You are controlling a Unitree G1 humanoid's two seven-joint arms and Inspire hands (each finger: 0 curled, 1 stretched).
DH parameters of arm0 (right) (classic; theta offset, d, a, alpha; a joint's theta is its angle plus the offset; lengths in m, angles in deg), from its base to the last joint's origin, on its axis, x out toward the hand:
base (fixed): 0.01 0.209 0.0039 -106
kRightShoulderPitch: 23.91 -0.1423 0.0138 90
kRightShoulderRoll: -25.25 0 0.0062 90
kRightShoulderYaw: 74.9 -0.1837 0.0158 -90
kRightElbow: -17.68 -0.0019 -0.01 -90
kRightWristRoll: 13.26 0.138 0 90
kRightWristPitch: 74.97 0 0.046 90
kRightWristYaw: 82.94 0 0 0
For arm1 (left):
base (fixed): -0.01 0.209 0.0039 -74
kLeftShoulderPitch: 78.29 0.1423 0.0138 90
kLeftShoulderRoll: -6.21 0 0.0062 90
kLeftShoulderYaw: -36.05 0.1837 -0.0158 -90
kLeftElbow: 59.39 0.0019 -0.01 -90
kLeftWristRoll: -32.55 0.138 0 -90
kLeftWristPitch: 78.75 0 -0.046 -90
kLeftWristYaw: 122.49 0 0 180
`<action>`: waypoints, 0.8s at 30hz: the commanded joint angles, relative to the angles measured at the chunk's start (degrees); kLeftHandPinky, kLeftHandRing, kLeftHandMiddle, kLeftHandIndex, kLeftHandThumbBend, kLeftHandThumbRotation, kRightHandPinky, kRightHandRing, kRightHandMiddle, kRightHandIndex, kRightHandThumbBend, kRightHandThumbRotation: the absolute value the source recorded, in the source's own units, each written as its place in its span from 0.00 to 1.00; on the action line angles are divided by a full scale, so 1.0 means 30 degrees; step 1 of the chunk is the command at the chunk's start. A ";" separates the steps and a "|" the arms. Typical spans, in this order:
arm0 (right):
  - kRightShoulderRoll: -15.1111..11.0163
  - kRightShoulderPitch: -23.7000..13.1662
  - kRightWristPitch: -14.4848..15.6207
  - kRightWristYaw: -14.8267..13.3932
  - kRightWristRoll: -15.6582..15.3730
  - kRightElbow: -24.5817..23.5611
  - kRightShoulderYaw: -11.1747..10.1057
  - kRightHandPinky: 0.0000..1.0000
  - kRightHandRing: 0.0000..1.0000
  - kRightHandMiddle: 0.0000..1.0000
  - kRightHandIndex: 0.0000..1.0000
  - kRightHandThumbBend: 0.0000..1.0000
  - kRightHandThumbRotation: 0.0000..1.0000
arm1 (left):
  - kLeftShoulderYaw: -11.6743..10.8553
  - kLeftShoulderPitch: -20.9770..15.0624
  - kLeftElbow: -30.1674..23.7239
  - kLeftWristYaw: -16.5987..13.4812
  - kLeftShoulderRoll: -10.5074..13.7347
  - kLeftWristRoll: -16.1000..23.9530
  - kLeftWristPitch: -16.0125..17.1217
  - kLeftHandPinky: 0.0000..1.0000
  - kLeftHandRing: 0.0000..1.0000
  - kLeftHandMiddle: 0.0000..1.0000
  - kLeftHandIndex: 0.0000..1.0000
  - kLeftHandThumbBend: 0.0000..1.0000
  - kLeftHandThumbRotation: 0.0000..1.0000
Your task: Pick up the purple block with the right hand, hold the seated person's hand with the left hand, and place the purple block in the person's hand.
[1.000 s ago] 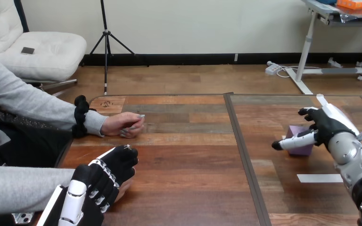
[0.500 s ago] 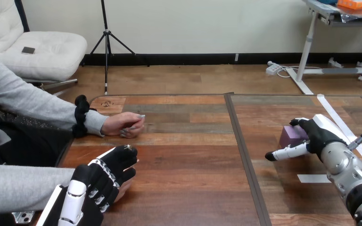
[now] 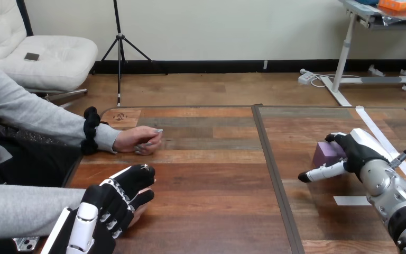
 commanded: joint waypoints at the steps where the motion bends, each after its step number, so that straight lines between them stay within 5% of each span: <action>1: 0.0181 -0.0511 0.0181 0.0428 -0.0287 0.0154 0.0387 0.74 0.91 0.94 0.91 1.00 0.19 | -0.0258 -0.0879 -0.0739 0.0007 0.0120 0.0030 0.0488 0.85 0.89 0.84 0.76 0.52 0.97; 24: -0.0095 -0.0444 -0.0478 0.0452 -0.0838 0.0156 0.0901 0.63 0.82 0.88 0.89 1.00 0.19 | -0.0257 -0.0946 -0.0600 0.0081 0.0125 -0.0070 0.0642 0.87 0.88 0.84 0.74 0.51 0.99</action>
